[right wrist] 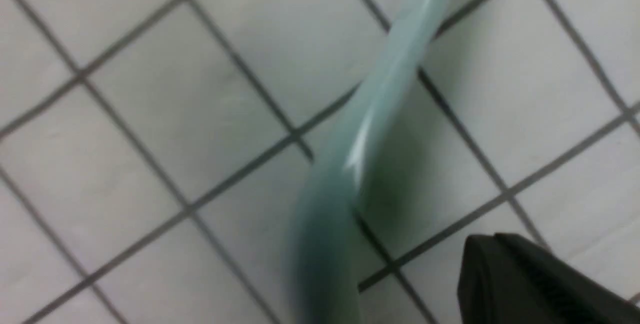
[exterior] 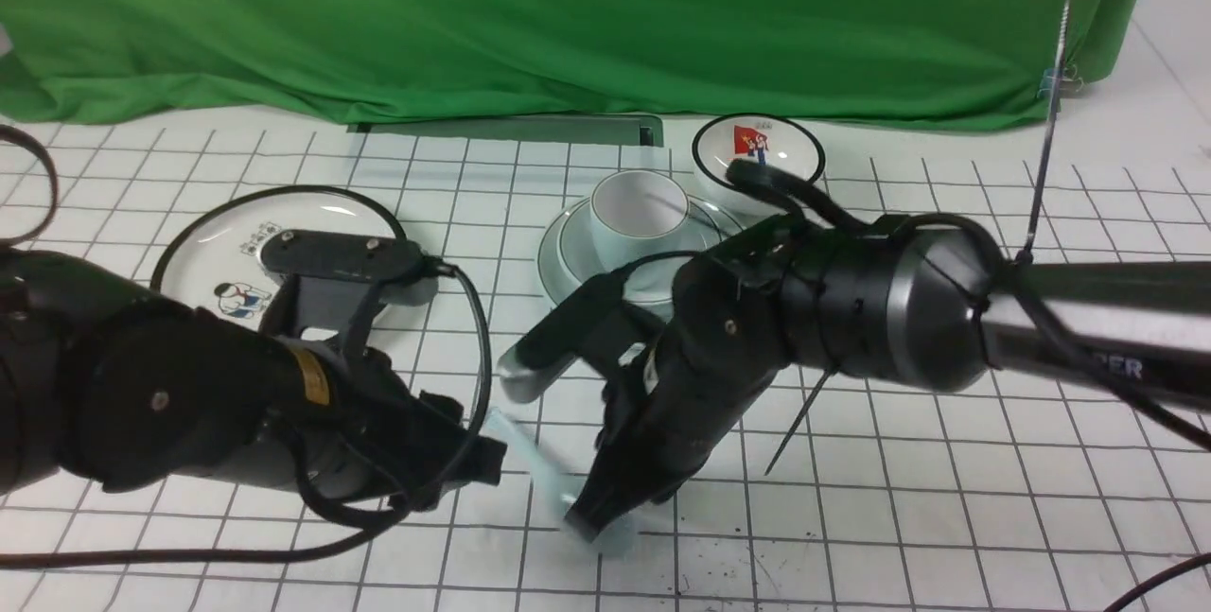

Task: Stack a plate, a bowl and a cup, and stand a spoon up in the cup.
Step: Use the left arm to grab a blue soup spoon

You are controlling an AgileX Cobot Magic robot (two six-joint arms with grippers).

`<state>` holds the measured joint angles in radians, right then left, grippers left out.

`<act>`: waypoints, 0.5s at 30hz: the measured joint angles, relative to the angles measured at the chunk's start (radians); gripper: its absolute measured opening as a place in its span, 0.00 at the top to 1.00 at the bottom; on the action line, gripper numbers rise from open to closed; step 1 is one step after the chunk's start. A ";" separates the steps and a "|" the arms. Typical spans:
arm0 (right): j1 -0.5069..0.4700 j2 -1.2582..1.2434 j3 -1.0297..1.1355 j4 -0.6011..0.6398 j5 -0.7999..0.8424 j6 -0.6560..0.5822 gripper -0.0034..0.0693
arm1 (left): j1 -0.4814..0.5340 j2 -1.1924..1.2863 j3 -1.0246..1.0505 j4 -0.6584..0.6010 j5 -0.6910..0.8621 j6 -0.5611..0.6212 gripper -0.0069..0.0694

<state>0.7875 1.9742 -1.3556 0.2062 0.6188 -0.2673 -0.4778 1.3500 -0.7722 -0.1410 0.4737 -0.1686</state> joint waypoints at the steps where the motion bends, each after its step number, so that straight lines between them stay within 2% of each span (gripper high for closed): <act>1: 0.009 -0.025 0.001 0.001 0.005 0.005 0.93 | 0.000 0.011 -0.001 -0.007 -0.020 -0.011 0.52; 4: 0.009 -0.105 0.002 -0.021 0.019 0.016 0.92 | 0.000 0.033 -0.001 -0.016 -0.037 -0.016 0.48; 10: -0.025 -0.349 0.002 -0.197 0.157 0.100 0.88 | 0.000 0.129 -0.009 -0.038 -0.026 -0.035 0.25; 12: -0.040 -0.416 0.002 -0.237 0.218 0.114 0.88 | 0.000 0.170 -0.026 -0.016 0.017 -0.066 0.20; 15: -0.059 -0.510 0.018 -0.259 0.265 0.118 0.87 | 0.000 0.207 -0.047 0.048 0.054 -0.124 0.17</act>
<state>0.7289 1.4642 -1.3378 -0.0530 0.8839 -0.1492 -0.4778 1.5565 -0.8193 -0.0926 0.5276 -0.2929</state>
